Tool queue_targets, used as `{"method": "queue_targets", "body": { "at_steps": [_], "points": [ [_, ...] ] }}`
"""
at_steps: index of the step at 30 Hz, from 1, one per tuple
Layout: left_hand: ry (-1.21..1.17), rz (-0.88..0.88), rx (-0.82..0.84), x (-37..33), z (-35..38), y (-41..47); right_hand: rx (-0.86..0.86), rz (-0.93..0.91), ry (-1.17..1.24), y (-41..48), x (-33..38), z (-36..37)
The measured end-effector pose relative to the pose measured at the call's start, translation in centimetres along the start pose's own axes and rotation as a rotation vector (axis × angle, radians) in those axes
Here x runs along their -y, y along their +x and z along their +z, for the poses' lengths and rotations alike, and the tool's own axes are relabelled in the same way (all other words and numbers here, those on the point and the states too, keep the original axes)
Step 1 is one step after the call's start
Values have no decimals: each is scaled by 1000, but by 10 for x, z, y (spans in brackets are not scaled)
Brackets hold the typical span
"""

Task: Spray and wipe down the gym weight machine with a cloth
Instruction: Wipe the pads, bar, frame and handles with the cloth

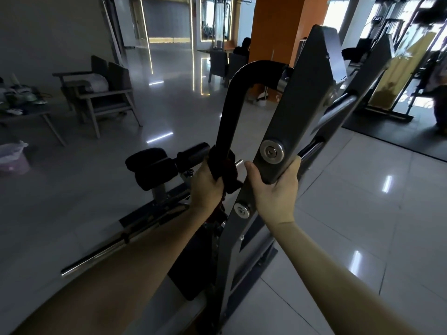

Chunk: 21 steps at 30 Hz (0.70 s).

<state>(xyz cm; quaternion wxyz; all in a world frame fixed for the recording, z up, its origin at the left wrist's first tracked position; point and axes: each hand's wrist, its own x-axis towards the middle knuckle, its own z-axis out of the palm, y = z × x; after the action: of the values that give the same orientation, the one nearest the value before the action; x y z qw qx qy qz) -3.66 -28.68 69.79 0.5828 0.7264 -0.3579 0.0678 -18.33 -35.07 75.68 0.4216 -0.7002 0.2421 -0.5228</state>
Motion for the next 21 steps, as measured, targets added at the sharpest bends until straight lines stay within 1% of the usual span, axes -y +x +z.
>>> {"method": "queue_targets", "body": {
  "at_steps": [2,3,5,8,9,11,12,13,14,16,18,19,20,21],
  "points": [
    [100,-5,47,26,-3,-18,2,-6,-7,0,0,1],
    [137,-36,92,38,-6,-27,3,-11,-10,1,0,1],
    [165,-145,187,61,-11,-42,8,-16,-15,1,-1,2],
    [369,-275,312,89,-19,-61,10,-16,-22,1,-1,0],
    [357,-338,296,89,-21,-66,9,-15,-26,0,-1,0],
    [186,-445,178,85,-23,-67,1,-27,-31,0,-2,1],
    [100,-454,105,81,-23,-63,-2,-26,-31,0,-2,1],
    [41,-421,46,75,-25,-56,0,-21,-30,0,-1,2],
    [-15,-352,28,70,-25,-46,0,-17,-28,-1,-1,2],
    [-46,-212,92,56,-23,-23,-1,-13,-21,0,-1,1],
    [85,-181,164,38,-20,-1,-6,-16,-17,0,0,1],
    [153,-186,199,31,-17,8,-9,-19,-19,-1,0,2],
    [162,-228,248,28,-13,12,-11,-21,-20,-1,0,2],
    [109,-318,287,21,-8,14,-11,-23,-21,0,-1,2]
  ]
}}
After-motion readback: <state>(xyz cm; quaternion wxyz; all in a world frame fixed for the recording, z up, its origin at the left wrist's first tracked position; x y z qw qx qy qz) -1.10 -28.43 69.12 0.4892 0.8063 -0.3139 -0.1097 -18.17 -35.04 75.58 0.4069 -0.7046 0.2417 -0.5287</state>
